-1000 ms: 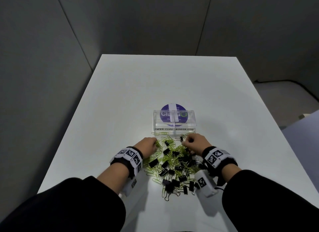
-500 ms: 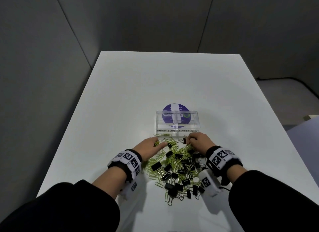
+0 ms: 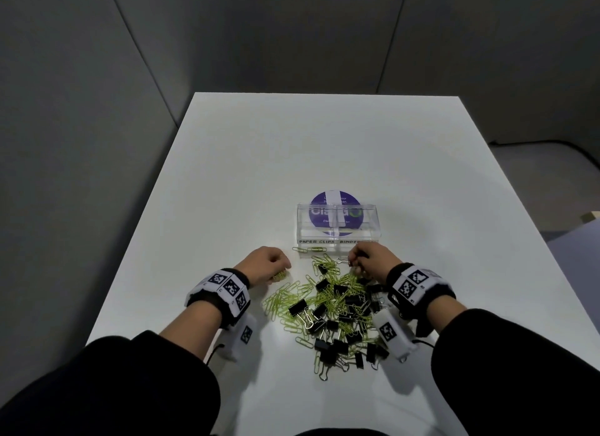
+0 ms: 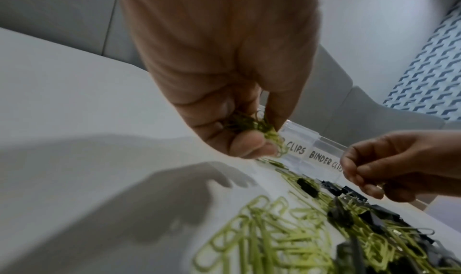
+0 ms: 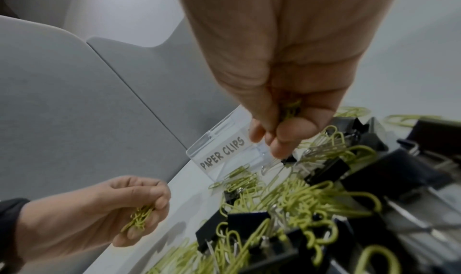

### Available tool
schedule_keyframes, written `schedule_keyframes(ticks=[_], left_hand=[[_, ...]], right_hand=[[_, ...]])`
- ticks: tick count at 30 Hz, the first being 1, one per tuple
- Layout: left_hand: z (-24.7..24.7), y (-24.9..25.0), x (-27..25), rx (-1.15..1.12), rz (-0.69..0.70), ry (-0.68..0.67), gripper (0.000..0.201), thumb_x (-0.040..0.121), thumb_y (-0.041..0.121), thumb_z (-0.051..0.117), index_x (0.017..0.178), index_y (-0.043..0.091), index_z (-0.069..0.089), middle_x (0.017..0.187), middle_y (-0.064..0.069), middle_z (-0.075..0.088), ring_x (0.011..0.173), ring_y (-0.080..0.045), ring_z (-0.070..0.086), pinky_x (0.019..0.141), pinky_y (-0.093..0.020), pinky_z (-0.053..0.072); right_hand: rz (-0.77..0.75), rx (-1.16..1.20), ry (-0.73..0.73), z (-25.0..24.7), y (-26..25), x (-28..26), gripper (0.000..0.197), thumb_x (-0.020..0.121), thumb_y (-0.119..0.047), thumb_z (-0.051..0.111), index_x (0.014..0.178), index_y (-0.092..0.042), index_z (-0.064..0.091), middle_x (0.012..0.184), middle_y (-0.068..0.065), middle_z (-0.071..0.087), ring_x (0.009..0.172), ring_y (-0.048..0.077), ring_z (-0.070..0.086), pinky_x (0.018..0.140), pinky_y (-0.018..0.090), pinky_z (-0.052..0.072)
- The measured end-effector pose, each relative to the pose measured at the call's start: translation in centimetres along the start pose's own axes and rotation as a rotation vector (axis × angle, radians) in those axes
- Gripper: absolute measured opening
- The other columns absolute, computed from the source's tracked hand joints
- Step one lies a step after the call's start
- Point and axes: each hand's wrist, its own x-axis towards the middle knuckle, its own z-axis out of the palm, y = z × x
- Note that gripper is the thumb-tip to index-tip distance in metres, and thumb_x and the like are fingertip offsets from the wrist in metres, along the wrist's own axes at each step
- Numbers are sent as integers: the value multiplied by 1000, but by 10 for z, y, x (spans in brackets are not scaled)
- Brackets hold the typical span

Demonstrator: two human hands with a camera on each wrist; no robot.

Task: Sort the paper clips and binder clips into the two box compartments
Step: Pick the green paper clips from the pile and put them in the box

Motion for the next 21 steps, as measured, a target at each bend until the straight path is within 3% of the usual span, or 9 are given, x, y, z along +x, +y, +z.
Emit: schedule_keyframes(ticks=[2, 4, 7, 9, 11, 14, 18, 21], left_hand=[[-3, -3, -2, 46, -5, -13, 21, 95, 6, 40, 95, 10, 61, 75, -2, 56, 62, -11, 50, 58, -17, 44], [-4, -6, -4, 148, -20, -12, 27, 96, 6, 35, 95, 10, 62, 76, 0, 55, 68, -14, 50, 63, -21, 41], [-3, -10, -10, 311, -28, 10, 28, 98, 14, 34, 90, 11, 61, 89, -1, 56, 86, -17, 51, 75, -24, 35], [-1, -15, -14, 377, -43, 26, 31, 99, 27, 35, 82, 11, 55, 89, -3, 56, 83, -18, 50, 76, -25, 35], [0, -22, -17, 414, -69, 41, 36, 97, 39, 39, 75, 13, 50, 84, -3, 57, 77, -18, 50, 72, -28, 38], [1, -30, -23, 406, -73, 57, 32, 96, 36, 42, 70, 19, 46, 81, -2, 58, 78, -18, 52, 72, -27, 38], [1, -32, -32, 419, -40, 77, 23, 97, 23, 40, 97, 8, 59, 99, -10, 63, 85, -18, 51, 75, -25, 34], [4, -34, -37, 390, -40, 41, 19, 92, 30, 52, 102, 14, 54, 94, 0, 58, 87, -16, 53, 75, -25, 36]], right_hand=[[-8, -42, 2, 1, -2, 1, 34, 91, 7, 30, 77, -12, 54, 73, 3, 54, 55, 11, 50, 47, 14, 43], [-53, -155, 11, 5, -2, 1, 29, 94, -1, 32, 85, -11, 57, 87, 10, 60, 66, 16, 53, 61, 24, 46], [-144, -458, -29, 7, 1, -2, 22, 96, -19, 43, 109, -8, 57, 111, 11, 62, 89, 20, 57, 81, 29, 46], [-189, -618, -37, 10, 5, -3, 27, 96, -25, 45, 117, -12, 54, 118, 10, 57, 100, 23, 57, 88, 31, 46], [-233, -681, 14, 14, 9, -4, 29, 95, -29, 45, 120, -16, 52, 120, 9, 51, 102, 24, 57, 88, 32, 47], [-298, -681, 78, 19, 16, -6, 30, 95, -26, 46, 122, -16, 51, 121, 8, 48, 103, 23, 54, 87, 32, 48], [-381, -730, 86, 25, 19, -11, 27, 92, -20, 49, 119, -17, 54, 121, 6, 52, 109, 24, 51, 88, 35, 50], [-364, -788, 51, 26, 17, -14, 22, 92, -15, 49, 113, -12, 56, 120, 9, 53, 115, 26, 48, 92, 36, 46]])
